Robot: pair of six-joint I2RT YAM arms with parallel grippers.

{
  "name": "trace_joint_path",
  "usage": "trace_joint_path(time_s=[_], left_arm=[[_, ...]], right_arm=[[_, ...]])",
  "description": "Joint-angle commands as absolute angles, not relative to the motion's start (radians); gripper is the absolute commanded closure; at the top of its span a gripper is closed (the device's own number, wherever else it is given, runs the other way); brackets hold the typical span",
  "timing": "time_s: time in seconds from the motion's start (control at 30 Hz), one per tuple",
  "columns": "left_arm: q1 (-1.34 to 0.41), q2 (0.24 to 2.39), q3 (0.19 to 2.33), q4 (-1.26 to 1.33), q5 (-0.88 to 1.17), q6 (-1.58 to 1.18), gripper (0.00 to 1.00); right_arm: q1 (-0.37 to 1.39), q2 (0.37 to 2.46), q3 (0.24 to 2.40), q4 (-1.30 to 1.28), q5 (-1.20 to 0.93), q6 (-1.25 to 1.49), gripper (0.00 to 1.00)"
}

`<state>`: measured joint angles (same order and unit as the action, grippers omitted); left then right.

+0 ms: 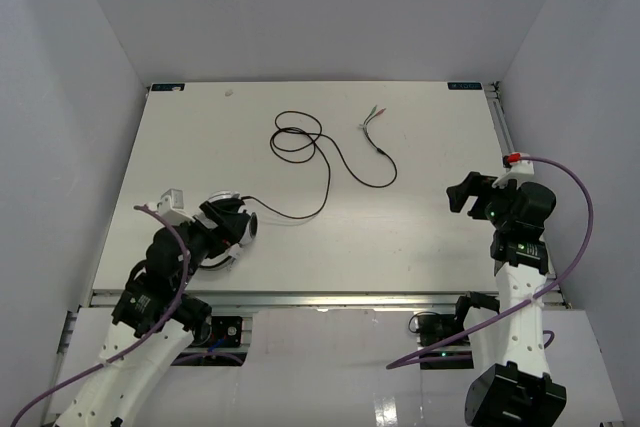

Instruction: Wrap the headphones

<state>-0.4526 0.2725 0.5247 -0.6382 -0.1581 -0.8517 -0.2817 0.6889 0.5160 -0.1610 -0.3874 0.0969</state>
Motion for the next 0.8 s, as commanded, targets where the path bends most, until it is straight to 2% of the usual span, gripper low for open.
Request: trace_joint_path(time_s=[0.0,0.13,0.2,0.3,0.63,0.77], left_arm=[[-0.446,0.263,0.581,-0.692,-0.211,-0.902,0.02],[-0.446,0.292,0.618,-0.757,-0.234,-0.955,0.02],[-0.446,0.334,0.641,-0.82,-0.254,-1.013,0.02],[-0.446,0.444,0.67,-0.895,-0.267,-1.068,0.03],[-0.42,0.747,0.833,-0.971,-0.339,-1.201,0.1],[-0.248,0.862,0.862,-1.007,-0.283,-1.222,0.11]], right_arm=[[-0.288,0.673,0.552,-0.147,-0.467,0.061,0.1],[-0.288,0.658,0.536,-0.176,-0.675,-0.167,0.1],[-0.288,0.656,0.534,-0.277,-0.854,-0.394,0.1],[-0.288,0.658,0.553,-0.408,-1.006,-0.547,0.1],[-0.288,0.678,0.583,-0.471,-1.065,-0.615,0.1],[-0.288,0.686,0.59,-0.471,-1.047,-0.602,0.1]])
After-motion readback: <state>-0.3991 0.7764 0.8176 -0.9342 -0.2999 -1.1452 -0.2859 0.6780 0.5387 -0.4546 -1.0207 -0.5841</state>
